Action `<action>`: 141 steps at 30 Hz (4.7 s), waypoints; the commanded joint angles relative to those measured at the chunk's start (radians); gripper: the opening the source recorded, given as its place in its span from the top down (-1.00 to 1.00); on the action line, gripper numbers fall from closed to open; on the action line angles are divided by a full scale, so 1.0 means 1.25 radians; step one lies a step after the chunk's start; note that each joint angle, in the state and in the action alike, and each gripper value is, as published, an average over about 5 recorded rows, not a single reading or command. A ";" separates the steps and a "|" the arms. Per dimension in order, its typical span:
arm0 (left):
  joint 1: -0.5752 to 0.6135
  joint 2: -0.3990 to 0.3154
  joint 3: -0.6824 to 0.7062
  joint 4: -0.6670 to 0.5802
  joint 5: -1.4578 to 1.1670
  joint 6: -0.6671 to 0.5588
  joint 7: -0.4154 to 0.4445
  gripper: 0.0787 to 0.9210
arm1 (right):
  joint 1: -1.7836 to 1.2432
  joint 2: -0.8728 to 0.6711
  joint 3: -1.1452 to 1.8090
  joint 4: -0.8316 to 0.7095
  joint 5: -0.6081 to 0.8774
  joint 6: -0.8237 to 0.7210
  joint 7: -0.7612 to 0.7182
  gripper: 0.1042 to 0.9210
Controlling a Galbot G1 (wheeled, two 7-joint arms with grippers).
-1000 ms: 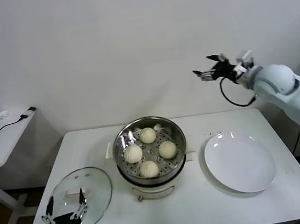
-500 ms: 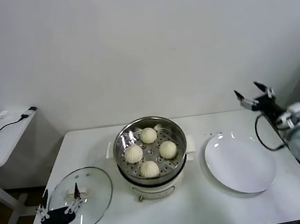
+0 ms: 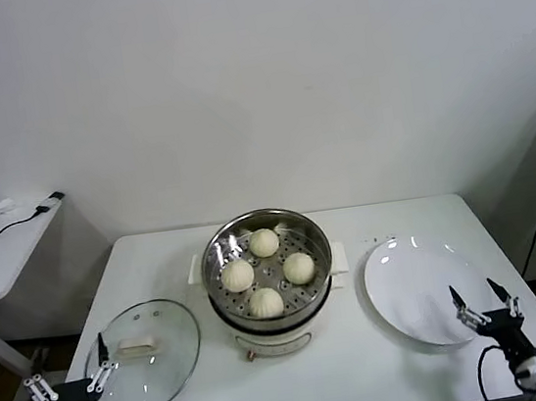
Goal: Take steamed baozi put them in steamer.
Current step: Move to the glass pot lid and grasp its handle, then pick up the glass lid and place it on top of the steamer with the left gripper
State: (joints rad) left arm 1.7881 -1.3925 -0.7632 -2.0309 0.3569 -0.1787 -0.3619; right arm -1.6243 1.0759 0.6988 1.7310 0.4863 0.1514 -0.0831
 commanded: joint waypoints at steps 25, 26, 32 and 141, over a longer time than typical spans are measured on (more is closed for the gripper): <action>-0.161 0.094 0.024 0.376 0.723 -0.034 -0.083 -0.77 | -0.086 0.122 -0.109 0.087 -0.199 -0.015 0.086 -0.76; -0.170 0.094 0.024 0.377 0.722 -0.024 -0.075 -0.77 | -0.088 0.123 -0.110 0.087 -0.200 -0.015 0.086 -0.76; -0.205 0.094 0.040 0.384 0.698 0.048 -0.031 -0.77 | -0.092 0.134 -0.113 0.091 -0.202 -0.019 0.086 -0.76; -0.549 -0.156 0.753 0.058 1.079 0.722 0.535 0.88 | -0.031 0.092 -0.044 0.158 -0.220 -0.167 0.147 -0.76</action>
State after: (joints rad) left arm 1.1341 -1.4308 0.0720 -2.0831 1.5957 0.7023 0.3109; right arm -1.6595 1.1842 0.6327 1.9290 0.2222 -0.0619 0.1017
